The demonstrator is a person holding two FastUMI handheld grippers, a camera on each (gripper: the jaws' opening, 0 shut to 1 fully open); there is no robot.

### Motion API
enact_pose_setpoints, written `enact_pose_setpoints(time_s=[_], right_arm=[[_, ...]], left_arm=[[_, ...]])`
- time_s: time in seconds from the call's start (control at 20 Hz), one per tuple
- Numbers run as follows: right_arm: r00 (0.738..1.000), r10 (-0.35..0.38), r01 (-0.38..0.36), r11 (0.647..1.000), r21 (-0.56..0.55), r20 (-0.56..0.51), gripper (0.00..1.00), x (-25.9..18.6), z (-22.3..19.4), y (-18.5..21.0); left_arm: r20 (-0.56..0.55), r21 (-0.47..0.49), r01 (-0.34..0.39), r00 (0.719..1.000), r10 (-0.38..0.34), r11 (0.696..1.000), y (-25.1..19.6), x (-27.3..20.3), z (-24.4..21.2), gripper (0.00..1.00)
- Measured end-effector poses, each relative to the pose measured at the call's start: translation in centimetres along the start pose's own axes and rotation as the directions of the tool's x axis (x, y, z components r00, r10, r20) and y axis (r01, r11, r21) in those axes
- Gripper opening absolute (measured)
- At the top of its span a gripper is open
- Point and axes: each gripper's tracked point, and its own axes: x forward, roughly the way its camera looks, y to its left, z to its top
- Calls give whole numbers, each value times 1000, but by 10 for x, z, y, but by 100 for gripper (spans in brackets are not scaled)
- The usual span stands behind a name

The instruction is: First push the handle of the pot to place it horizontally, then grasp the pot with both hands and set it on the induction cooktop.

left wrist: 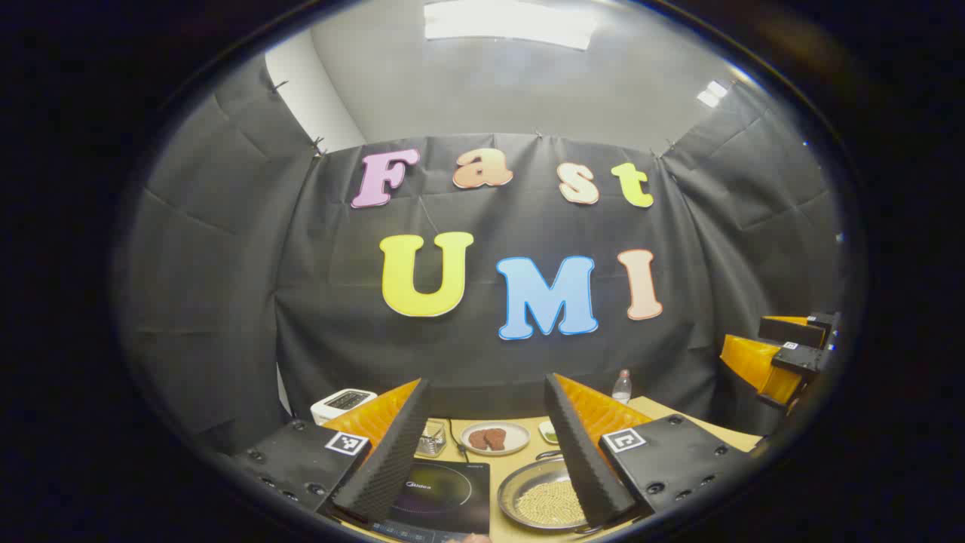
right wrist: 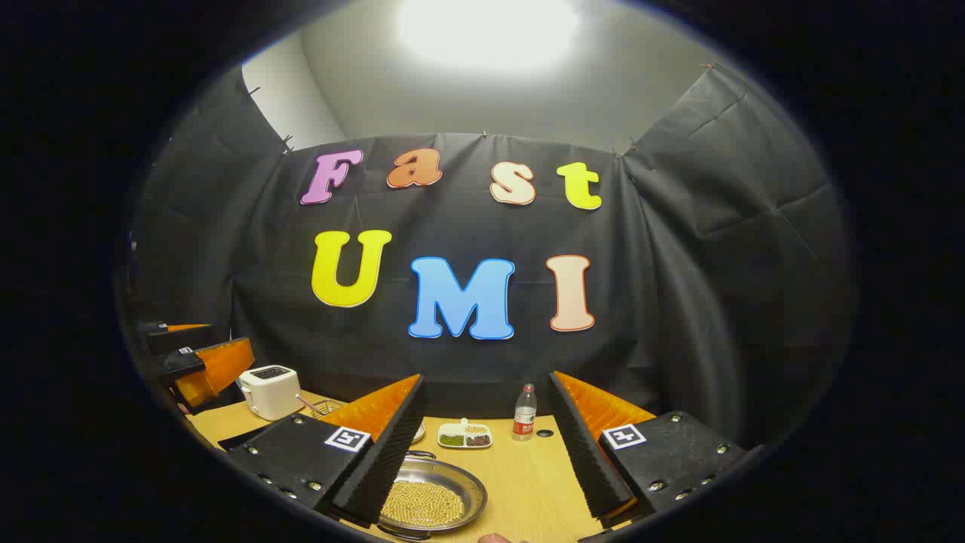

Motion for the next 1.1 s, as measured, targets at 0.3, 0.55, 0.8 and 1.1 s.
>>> enact_pose_setpoints(time_s=[0.3,0.55,0.8,1.1], right_arm=[[1000,-3,2,1000,-4,-4,96,4,-1,0],[1000,1,-1,1000,2,-8,96,5,-2,3],[1000,-1,1,1000,10,1,96,5,0,4],[1000,4,-4,1000,22,-5,96,4,-2,5]], left_arm=[[2,-7,-5,1000,5,1000,2,2,-1,96],[1,-6,-13,1000,13,1000,3,1,-2,97],[9,0,-21,1000,21,1000,6,1,-1,94],[12,3,-26,1000,26,1000,5,-2,3,94]])
